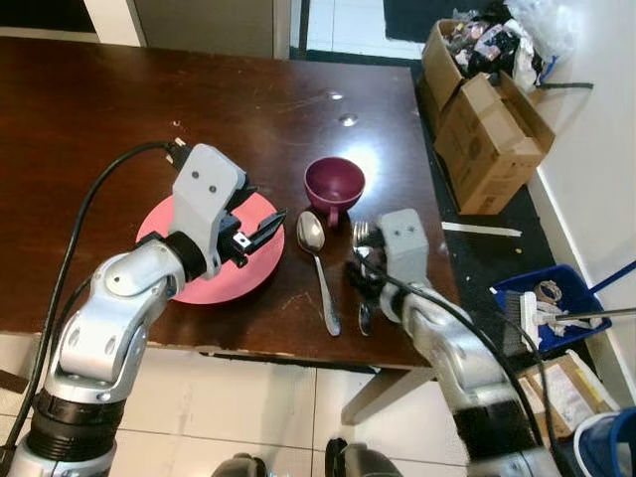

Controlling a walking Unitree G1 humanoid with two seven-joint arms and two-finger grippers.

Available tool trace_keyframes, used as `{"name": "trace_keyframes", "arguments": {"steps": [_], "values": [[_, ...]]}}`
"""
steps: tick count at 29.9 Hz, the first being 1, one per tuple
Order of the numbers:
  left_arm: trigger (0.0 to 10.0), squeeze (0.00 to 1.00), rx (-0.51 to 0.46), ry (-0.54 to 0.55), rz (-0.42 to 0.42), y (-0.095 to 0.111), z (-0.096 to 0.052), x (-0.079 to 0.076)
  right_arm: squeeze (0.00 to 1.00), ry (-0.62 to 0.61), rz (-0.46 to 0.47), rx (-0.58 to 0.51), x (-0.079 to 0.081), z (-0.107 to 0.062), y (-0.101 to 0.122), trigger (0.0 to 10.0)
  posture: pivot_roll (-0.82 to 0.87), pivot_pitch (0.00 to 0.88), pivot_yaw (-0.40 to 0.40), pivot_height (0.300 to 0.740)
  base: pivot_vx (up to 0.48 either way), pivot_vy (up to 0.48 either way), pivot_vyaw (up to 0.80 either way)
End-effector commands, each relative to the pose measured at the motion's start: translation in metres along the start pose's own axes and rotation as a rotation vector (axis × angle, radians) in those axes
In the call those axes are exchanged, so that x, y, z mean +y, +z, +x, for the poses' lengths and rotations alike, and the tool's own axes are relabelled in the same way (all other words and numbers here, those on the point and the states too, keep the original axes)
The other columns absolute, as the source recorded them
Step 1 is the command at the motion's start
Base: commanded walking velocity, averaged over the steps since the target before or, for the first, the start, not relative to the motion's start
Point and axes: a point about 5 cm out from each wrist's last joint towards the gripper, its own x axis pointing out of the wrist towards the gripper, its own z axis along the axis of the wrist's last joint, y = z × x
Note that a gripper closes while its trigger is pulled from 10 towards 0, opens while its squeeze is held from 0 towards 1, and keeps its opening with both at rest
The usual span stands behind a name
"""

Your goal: Setting the table

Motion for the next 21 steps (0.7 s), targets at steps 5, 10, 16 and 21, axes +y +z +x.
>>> {"name": "trace_keyframes", "arguments": {"steps": [5, 10, 16, 21], "values": [[10.0, 0.0, 0.008, -0.024, -0.013, -0.002, 0.002, -0.006, 0.0, -0.034, 0.064, 0.159, -0.007, -0.009, -0.036, 0.0, -0.05, 0.139, 0.007, 0.74, 0.0, 0.0, 0.0], [10.0, 0.0, 0.009, -0.021, -0.013, -0.003, 0.003, -0.005, 0.0, -0.029, 0.092, 0.147, -0.008, -0.008, -0.035, 0.0, -0.04, 0.136, 0.01, 0.74, 0.0, 0.0, 0.0], [10.0, 0.0, 0.009, -0.013, -0.013, -0.003, 0.003, -0.004, 0.0, -0.022, 0.102, 0.121, -0.011, -0.005, -0.028, 0.0, -0.04, 0.134, 0.011, 0.74, 0.0, 0.0, 0.0], [10.0, 0.0, 0.009, -0.006, -0.013, -0.003, 0.004, -0.003, 0.0, -0.011, 0.115, 0.092, -0.012, -0.008, -0.021, 0.0, -0.04, 0.134, 0.013, 0.74, 0.0, 0.0, 0.0]]}}
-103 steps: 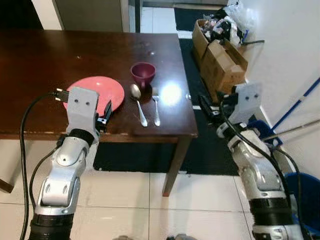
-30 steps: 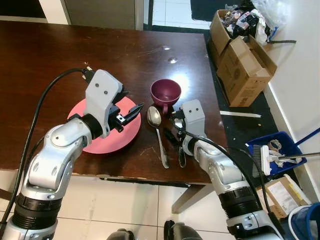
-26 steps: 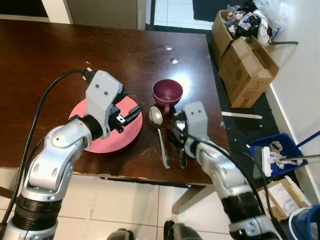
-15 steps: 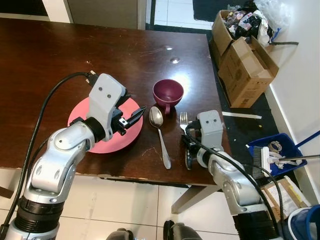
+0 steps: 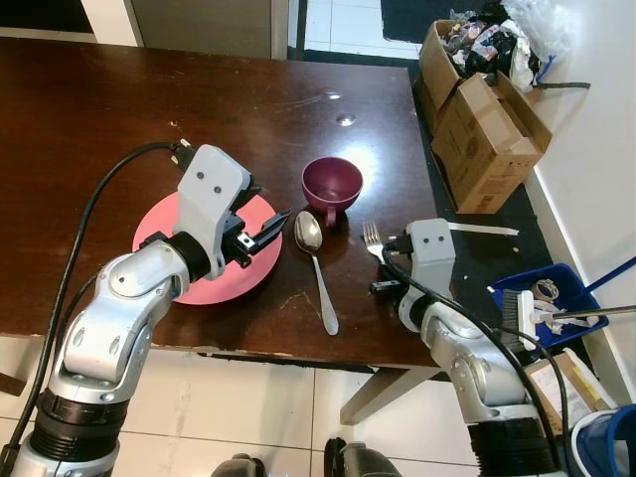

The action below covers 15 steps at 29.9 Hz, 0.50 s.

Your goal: Setting the table

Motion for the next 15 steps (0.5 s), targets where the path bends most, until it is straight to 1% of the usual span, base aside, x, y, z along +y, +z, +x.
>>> {"name": "trace_keyframes", "arguments": {"steps": [1, 4, 6, 7, 8, 9, 10, 11, 12, 13, 14, 15], "values": [[10.0, 0.0, 0.003, -0.008, -0.009, -0.002, 0.002, -0.002, 0.0, 0.002, 0.031, 0.078, -0.003, -0.002, -0.018, 0.0, -0.04, 0.133, 0.015, 0.74, 0.0, 0.0, 0.0], [10.0, 0.0, 0.003, -0.006, -0.009, -0.002, 0.003, -0.002, 0.0, 0.002, 0.038, 0.063, -0.003, -0.002, -0.015, 0.0, -0.04, 0.132, 0.016, 0.74, 0.0, 0.0, 0.0], [10.0, 0.0, 0.003, -0.004, -0.009, -0.003, 0.003, -0.002, 0.0, -0.014, 0.051, 0.029, -0.005, -0.002, -0.009, 0.0, -0.04, 0.13, 0.019, 0.74, 0.0, 0.0, 0.0], [10.0, 0.0, 0.002, 0.009, -0.01, -0.003, 0.004, -0.002, 0.0, -0.029, 0.049, -0.022, -0.007, -0.003, -0.001, 0.0, -0.04, 0.13, 0.019, 0.74, 0.0, 0.0, 0.0], [10.0, 0.0, 0.002, 0.019, -0.011, -0.003, 0.004, -0.001, 0.0, -0.034, 0.044, -0.05, -0.008, -0.004, 0.003, 0.0, -0.05, 0.123, 0.021, 0.74, 0.0, 0.0, 0.0], [10.0, 0.0, 0.001, 0.044, -0.015, -0.004, 0.004, 0.0, 0.0, -0.051, 0.028, -0.119, -0.01, -0.007, 0.013, 0.0, -0.04, 0.118, 0.022, 0.74, 0.0, 0.0, 0.0], [10.0, 0.0, 0.0, 0.056, -0.016, -0.004, 0.005, 0.001, 0.0, -0.059, 0.02, -0.149, -0.011, -0.009, 0.018, 0.0, -0.04, 0.118, 0.022, 0.74, 0.0, 0.0, 0.0], [10.0, 0.0, -0.005, 0.09, -0.027, -0.004, 0.005, 0.004, 0.0, -0.083, 0.018, -0.232, -0.012, -0.015, 0.031, 10.0, -0.05, 0.113, 0.025, 0.74, 0.0, 0.0, 0.0], [10.0, 0.0, -0.005, 0.09, -0.027, -0.004, 0.005, 0.004, 0.0, -0.083, 0.018, -0.232, -0.012, -0.015, 0.031, 10.0, -0.05, 0.113, 0.025, 0.74, 0.0, 0.0, 0.0], [10.0, 0.0, -0.011, 0.112, -0.038, -0.003, 0.006, 0.007, 0.0, -0.096, 0.022, -0.288, -0.012, -0.021, 0.04, 10.0, -0.05, 0.113, 0.025, 0.74, 0.0, 0.0, 0.0], [10.0, 0.0, -0.011, 0.112, -0.038, -0.003, 0.006, 0.007, 0.0, -0.096, 0.022, -0.288, -0.012, -0.021, 0.04, 10.0, -0.05, 0.113, 0.025, 0.74, 0.0, 0.0, 0.0], [10.0, 0.0, -0.018, 0.134, -0.05, -0.002, 0.006, 0.009, 0.0, -0.107, 0.032, -0.343, -0.012, -0.028, 0.048, 10.0, -0.06, 0.104, 0.035, 0.74, 0.0, 0.0, 0.0]]}}
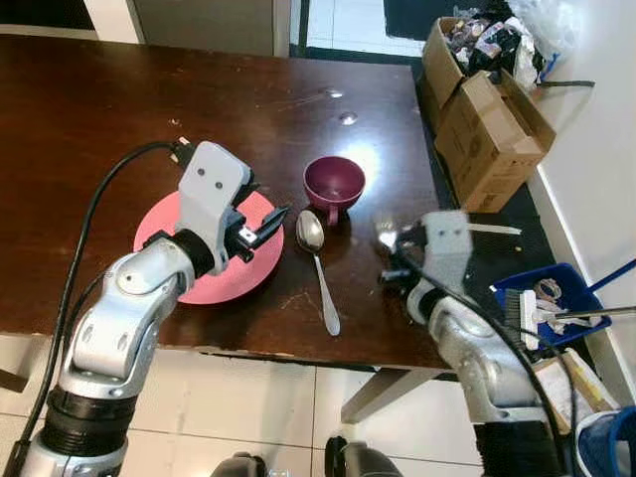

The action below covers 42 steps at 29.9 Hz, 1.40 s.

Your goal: Setting the table

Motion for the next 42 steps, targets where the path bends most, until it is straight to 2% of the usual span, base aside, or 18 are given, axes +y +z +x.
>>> {"name": "trace_keyframes", "arguments": {"steps": [1, 6, 9, 12, 15, 17, 27, 39, 42], "values": [[10.0, 0.0, -0.007, 0.05, -0.014, 0.0, 0.0, 0.006, 0.0, -0.04, 0.014, -0.113, -0.003, -0.01, 0.018, 10.0, -0.06, 0.104, 0.035, 0.74, 0.0, 0.0, 0.0], [10.0, 0.0, -0.009, 0.153, -0.075, 0.001, -0.004, 0.018, 0.0, -0.095, 0.053, -0.247, 0.0, -0.03, 0.034, 10.0, -0.07, 0.089, 0.057, 0.74, 0.0, 0.0, 0.0], [10.0, 0.0, 0.002, 0.195, -0.076, -0.001, -0.006, 0.021, 0.0, -0.118, 0.045, -0.287, 0.0, -0.036, 0.033, 10.0, -0.08, 0.082, 0.064, 0.74, 0.0, 0.0, 0.0], [10.0, 0.0, 0.008, 0.231, -0.078, -0.007, -0.009, 0.02, 0.0, -0.131, -0.014, -0.319, 0.0, -0.04, 0.029, 10.0, -0.09, 0.064, 0.068, 0.74, 0.0, 0.0, 0.0], [10.0, 0.0, 0.022, 0.263, -0.06, -0.013, -0.012, 0.02, 0.0, -0.142, -0.02, -0.31, -0.002, -0.04, 0.025, 10.0, -0.09, 0.051, 0.062, 0.74, 0.0, 0.0, 0.0], [10.0, 0.0, 0.033, 0.297, -0.063, -0.018, -0.015, 0.021, 0.0, -0.14, -0.071, -0.306, -0.005, -0.04, 0.024, 10.0, -0.1, 0.047, 0.052, 0.74, 0.0, 0.0, 0.0], [10.0, 0.0, 0.051, 0.376, -0.056, -0.03, -0.02, 0.02, 0.0, -0.119, -0.159, -0.303, -0.016, -0.036, 0.026, 10.0, -0.11, 0.035, 0.013, 0.74, 0.0, 0.0, 0.0], [10.0, 0.0, 0.042, 0.39, -0.051, -0.03, -0.019, 0.022, 0.0, -0.121, -0.159, -0.308, -0.017, -0.03, 0.025, 10.0, -0.1, 0.031, 0.026, 0.74, 0.0, 0.0, 0.0], [10.0, 0.0, 0.037, 0.382, -0.048, -0.029, -0.018, 0.021, 0.0, -0.119, -0.15, -0.306, -0.016, -0.028, 0.024, 10.0, -0.1, 0.026, 0.029, 0.74, -0.339, 0.0, 0.0]]}}
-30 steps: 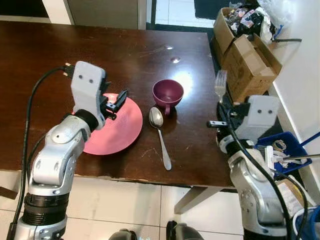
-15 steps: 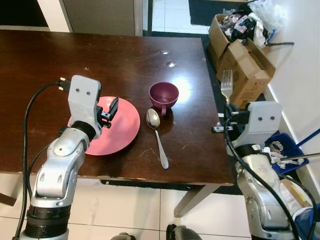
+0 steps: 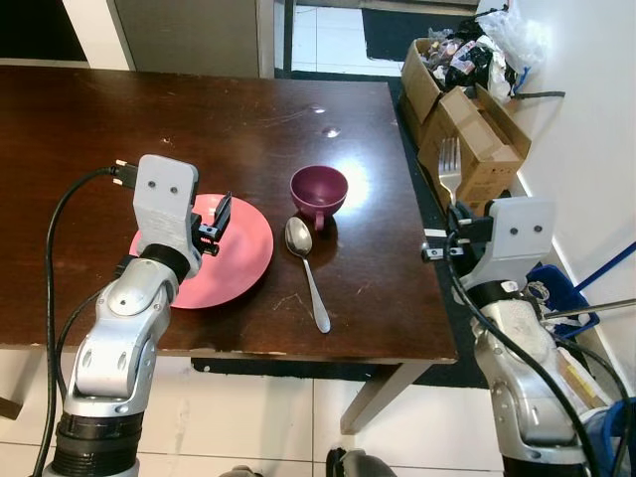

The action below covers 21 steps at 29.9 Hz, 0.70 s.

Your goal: Setting the table

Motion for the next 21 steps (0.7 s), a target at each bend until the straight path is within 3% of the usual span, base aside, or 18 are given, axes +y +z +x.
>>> {"name": "trace_keyframes", "arguments": {"steps": [1, 21], "values": [[10.0, 0.0, 0.014, 0.005, 0.01, -0.0041, 0.0006, 0.001, 0.0, -0.004, 0.01, -0.002, 0.0011, 0.0006, -0.0018, 10.0, -0.1, 0.026, 0.029, 0.74, -0.409, 0.0, 0.0], [10.0, 0.0, 0.005, -0.004, 0.015, -0.003, 0.0026, 0.0003, 0.0, 0.001, 0.03, 0.003, 0.0048, 0.0023, -0.0076, 10.0, -0.09, 0.018, 0.038, 0.74, -0.411, 0.0, 0.0]]}}
